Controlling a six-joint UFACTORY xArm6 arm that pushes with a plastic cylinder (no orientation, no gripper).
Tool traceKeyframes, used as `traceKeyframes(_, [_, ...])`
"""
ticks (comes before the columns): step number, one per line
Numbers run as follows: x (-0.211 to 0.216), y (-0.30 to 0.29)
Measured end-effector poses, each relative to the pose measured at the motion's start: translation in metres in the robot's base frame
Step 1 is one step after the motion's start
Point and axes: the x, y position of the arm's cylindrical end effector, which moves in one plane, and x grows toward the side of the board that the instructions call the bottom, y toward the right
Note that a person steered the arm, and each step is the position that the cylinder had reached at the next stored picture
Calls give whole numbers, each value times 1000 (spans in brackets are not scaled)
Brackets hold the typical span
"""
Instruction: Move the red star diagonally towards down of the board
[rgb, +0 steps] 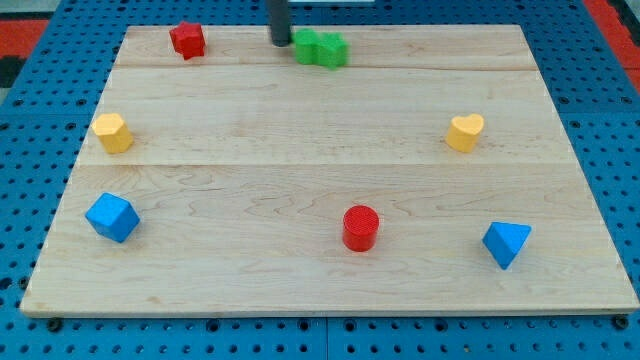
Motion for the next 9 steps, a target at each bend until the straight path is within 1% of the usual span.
traceKeyframes(1, [2, 21])
traceKeyframes(2, [46, 0])
traceKeyframes(3, [98, 57])
traceKeyframes(4, [81, 116])
traceKeyframes(5, [51, 112])
traceKeyframes(6, [51, 88])
traceKeyframes(7, [77, 66])
traceKeyframes(8, [81, -16])
traceKeyframes(9, [64, -147])
